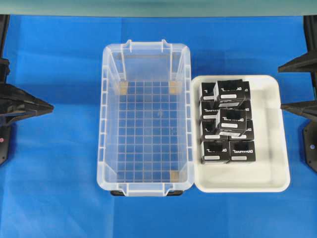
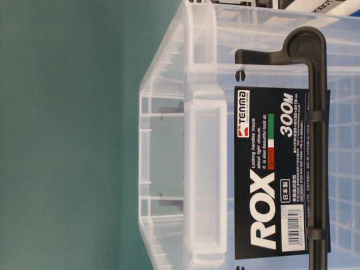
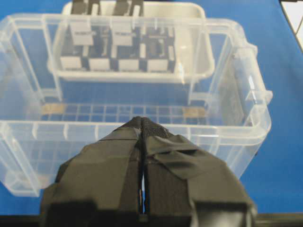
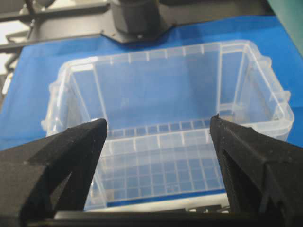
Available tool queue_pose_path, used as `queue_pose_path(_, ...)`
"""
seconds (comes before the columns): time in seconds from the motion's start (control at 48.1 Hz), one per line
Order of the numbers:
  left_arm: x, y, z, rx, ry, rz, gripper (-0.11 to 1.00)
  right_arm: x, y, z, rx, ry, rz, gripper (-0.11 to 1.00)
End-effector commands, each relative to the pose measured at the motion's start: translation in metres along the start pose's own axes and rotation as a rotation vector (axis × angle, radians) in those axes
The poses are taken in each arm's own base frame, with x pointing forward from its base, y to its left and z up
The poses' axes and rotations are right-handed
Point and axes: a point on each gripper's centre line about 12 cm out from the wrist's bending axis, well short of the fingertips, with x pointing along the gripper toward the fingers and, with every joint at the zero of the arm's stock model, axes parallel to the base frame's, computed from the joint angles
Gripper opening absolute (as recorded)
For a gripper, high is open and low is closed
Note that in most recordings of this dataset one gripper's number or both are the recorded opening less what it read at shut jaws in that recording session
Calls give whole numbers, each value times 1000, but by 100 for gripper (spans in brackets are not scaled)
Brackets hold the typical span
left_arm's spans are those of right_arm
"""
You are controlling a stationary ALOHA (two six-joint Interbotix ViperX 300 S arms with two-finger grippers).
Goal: Pick the box from inside the plastic case
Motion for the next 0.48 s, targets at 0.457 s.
queue_pose_path(0.457, -8, 1, 6, 2, -92, 3, -4, -8, 1, -1, 3, -29, 2, 91)
